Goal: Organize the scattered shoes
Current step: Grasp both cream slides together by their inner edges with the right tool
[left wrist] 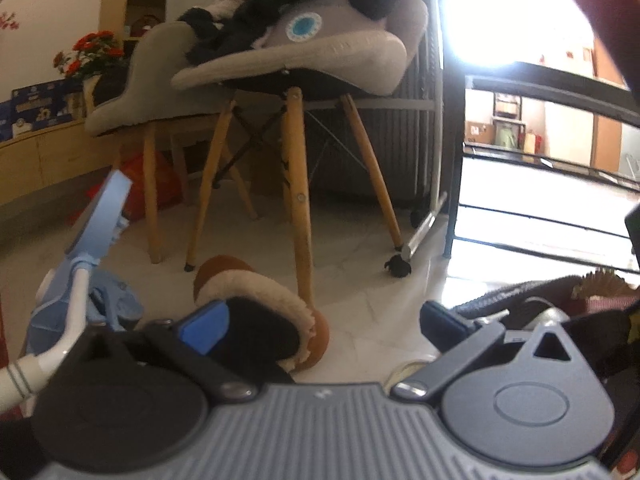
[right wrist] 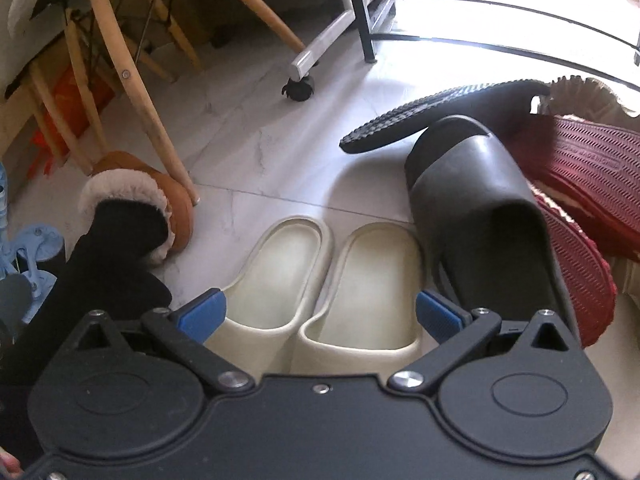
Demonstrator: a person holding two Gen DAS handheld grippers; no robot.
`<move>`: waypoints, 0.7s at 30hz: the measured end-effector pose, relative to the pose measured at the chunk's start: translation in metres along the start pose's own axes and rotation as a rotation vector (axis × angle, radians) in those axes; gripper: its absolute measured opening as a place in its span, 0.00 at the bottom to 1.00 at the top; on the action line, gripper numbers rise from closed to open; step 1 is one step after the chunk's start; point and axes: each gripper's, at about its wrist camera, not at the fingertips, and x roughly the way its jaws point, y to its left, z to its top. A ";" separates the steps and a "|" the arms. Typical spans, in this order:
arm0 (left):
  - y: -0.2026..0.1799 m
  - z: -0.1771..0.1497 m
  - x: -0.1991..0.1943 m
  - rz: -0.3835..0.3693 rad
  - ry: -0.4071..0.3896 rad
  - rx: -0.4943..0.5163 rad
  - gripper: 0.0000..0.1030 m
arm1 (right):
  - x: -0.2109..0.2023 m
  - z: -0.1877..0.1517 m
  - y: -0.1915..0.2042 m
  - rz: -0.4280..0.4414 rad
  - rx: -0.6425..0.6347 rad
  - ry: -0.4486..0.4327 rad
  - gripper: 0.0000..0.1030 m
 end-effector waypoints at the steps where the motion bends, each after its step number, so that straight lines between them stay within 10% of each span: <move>1: 0.002 -0.001 0.002 0.001 -0.002 -0.003 0.99 | 0.003 0.003 0.000 0.001 0.006 0.016 0.99; 9: 0.020 -0.004 0.010 0.017 -0.007 -0.004 0.99 | 0.042 0.040 -0.001 0.025 0.130 0.201 0.88; 13: 0.025 -0.001 0.011 0.024 -0.015 -0.009 0.99 | 0.069 0.049 -0.002 0.030 0.190 0.310 0.65; 21: 0.035 0.003 0.014 0.041 -0.027 -0.021 0.99 | 0.106 0.040 -0.003 0.019 0.273 0.491 0.66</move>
